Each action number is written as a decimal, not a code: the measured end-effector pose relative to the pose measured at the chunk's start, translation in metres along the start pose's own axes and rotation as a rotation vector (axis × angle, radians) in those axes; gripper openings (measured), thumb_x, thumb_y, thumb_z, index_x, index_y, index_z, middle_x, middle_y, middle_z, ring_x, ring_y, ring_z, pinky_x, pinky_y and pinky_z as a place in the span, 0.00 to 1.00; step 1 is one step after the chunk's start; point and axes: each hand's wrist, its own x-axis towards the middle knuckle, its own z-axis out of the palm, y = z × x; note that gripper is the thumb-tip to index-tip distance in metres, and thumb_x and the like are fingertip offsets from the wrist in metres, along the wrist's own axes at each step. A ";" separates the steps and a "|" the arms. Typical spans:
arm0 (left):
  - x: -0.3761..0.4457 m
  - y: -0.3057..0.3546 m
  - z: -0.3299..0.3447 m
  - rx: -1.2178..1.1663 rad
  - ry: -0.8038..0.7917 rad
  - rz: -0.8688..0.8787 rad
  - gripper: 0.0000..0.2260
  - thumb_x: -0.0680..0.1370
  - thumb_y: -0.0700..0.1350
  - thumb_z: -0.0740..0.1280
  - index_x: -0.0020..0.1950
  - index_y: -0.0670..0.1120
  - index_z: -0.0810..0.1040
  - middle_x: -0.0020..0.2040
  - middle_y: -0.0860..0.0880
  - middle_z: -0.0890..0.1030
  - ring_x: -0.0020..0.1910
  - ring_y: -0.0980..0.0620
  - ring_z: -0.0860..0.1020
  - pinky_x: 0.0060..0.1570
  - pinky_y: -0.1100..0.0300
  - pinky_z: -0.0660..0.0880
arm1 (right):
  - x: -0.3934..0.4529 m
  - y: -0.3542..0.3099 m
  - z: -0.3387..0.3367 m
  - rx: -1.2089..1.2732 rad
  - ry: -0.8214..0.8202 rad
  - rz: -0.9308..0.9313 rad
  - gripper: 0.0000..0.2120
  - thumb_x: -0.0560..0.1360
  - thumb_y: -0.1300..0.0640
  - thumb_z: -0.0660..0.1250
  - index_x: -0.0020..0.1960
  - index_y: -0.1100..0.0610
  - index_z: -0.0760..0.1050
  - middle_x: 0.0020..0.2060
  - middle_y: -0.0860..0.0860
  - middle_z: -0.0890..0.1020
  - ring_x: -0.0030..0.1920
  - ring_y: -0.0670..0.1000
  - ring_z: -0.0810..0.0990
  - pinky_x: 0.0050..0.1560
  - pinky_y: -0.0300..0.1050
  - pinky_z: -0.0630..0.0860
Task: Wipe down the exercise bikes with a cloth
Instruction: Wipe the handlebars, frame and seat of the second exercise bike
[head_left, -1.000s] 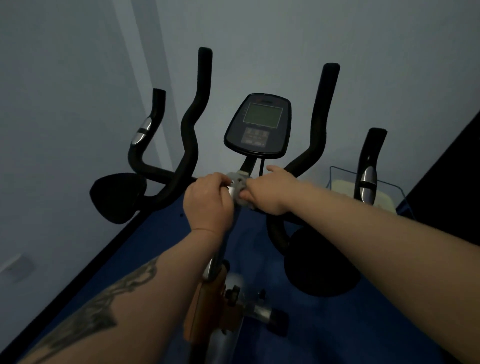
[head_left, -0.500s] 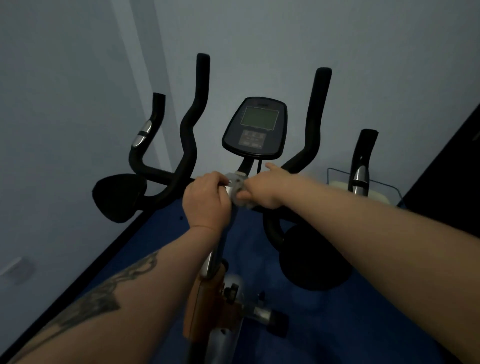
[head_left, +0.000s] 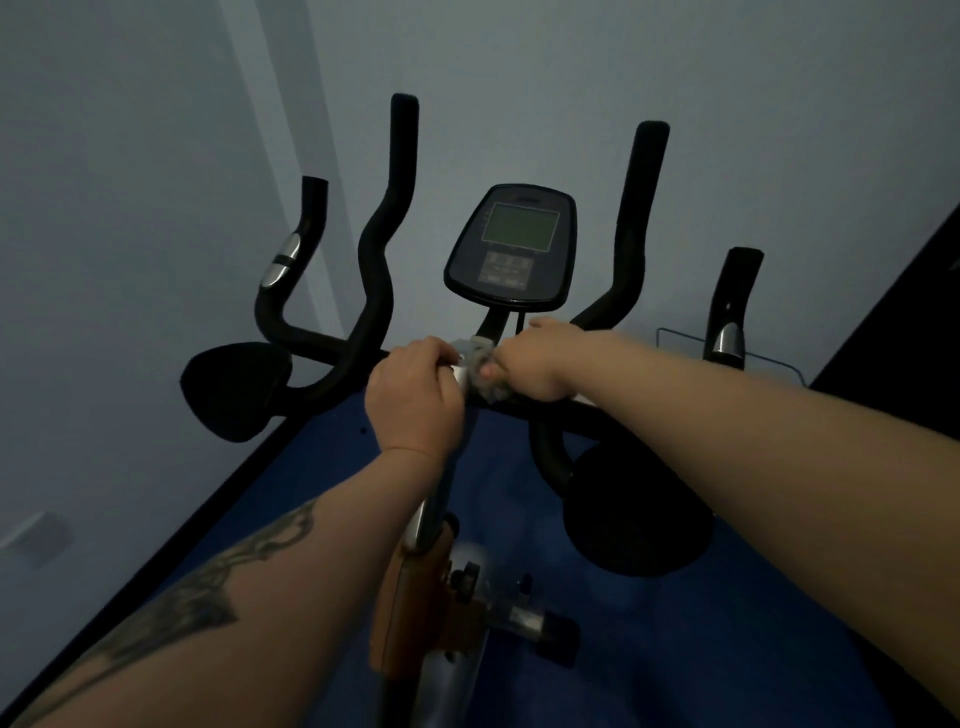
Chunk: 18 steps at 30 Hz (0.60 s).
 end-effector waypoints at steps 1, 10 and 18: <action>-0.001 0.000 -0.001 -0.001 0.000 -0.009 0.11 0.71 0.40 0.58 0.44 0.44 0.81 0.40 0.47 0.81 0.40 0.46 0.77 0.40 0.52 0.72 | -0.004 -0.002 0.001 -0.031 0.007 0.011 0.15 0.84 0.53 0.51 0.68 0.48 0.68 0.65 0.49 0.74 0.67 0.54 0.71 0.74 0.62 0.49; 0.000 -0.005 0.004 -0.016 0.026 0.021 0.11 0.70 0.39 0.59 0.42 0.44 0.81 0.37 0.47 0.81 0.37 0.47 0.76 0.38 0.54 0.71 | -0.009 -0.007 0.015 -0.075 0.131 0.033 0.09 0.82 0.53 0.54 0.58 0.49 0.71 0.45 0.47 0.77 0.58 0.52 0.77 0.74 0.59 0.49; -0.001 -0.001 0.002 0.000 0.012 -0.014 0.12 0.71 0.39 0.58 0.44 0.44 0.81 0.39 0.47 0.81 0.39 0.46 0.77 0.39 0.53 0.71 | -0.021 -0.008 0.029 -0.099 0.276 0.024 0.10 0.81 0.52 0.56 0.59 0.52 0.71 0.43 0.47 0.77 0.54 0.52 0.78 0.74 0.57 0.44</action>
